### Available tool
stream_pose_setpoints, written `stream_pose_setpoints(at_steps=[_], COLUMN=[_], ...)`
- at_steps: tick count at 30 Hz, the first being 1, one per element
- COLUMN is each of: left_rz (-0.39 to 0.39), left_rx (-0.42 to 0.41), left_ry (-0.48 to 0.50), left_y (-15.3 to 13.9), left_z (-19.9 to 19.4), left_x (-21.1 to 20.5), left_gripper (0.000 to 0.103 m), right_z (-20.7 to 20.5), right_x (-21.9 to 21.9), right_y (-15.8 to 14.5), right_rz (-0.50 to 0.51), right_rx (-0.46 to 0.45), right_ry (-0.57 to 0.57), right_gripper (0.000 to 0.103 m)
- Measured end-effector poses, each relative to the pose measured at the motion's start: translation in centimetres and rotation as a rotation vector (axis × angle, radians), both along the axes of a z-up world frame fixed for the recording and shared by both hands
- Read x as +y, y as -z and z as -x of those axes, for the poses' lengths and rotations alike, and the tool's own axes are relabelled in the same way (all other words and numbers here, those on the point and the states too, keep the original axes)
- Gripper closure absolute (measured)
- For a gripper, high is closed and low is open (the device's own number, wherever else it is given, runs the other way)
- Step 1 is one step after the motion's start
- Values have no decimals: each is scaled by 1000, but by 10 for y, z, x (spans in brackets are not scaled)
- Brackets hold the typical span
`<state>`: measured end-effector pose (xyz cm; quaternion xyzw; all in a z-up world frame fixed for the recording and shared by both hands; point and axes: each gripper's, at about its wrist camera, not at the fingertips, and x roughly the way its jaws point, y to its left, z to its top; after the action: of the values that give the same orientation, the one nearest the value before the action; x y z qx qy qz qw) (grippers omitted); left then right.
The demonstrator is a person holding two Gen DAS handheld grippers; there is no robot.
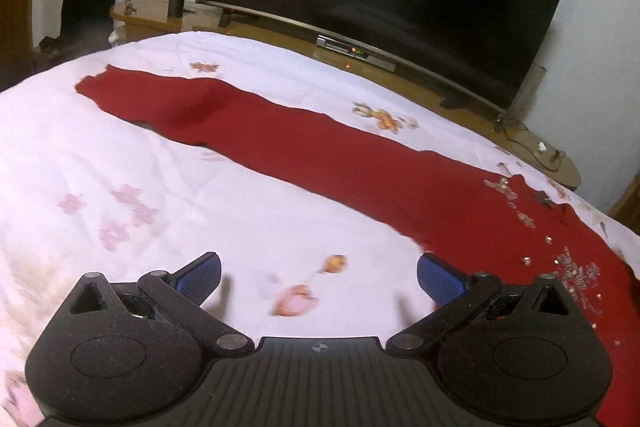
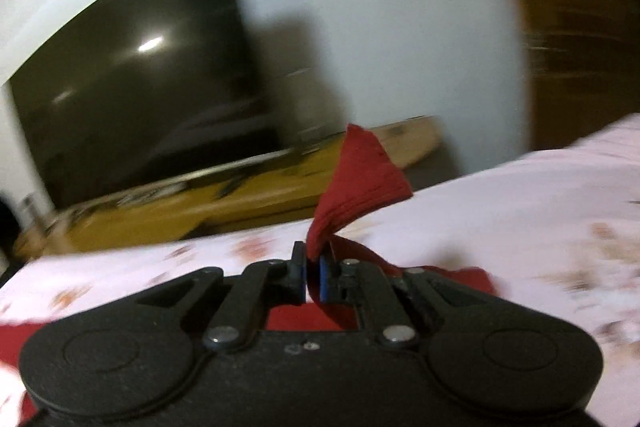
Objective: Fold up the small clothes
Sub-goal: 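Grasp a sleeve cuff with the right tool and lift it across the body, then lay the sleeve on the sweater body and open the right tool while the left tool reaches the other cuff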
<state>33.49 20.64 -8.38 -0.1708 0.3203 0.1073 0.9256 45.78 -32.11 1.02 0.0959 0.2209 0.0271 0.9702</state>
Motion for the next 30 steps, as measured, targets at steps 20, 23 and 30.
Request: stream_pose_setpoints(at_steps=[20, 23, 30], left_rz=[167, 215, 335], left_rx=[-73, -103, -101], left_ry=[87, 135, 315], left_y=[-5, -11, -8], left_z=[-5, -22, -90], left_x=[12, -4, -72], left_gripper=[0, 0, 1], right_z=[-19, -8, 40], right_x=[224, 225, 152], right_y=[114, 110, 74], right_rz=[233, 268, 218], right_rx=[204, 161, 86], right_ry=[-411, -430, -299], right_gripper=[87, 79, 60])
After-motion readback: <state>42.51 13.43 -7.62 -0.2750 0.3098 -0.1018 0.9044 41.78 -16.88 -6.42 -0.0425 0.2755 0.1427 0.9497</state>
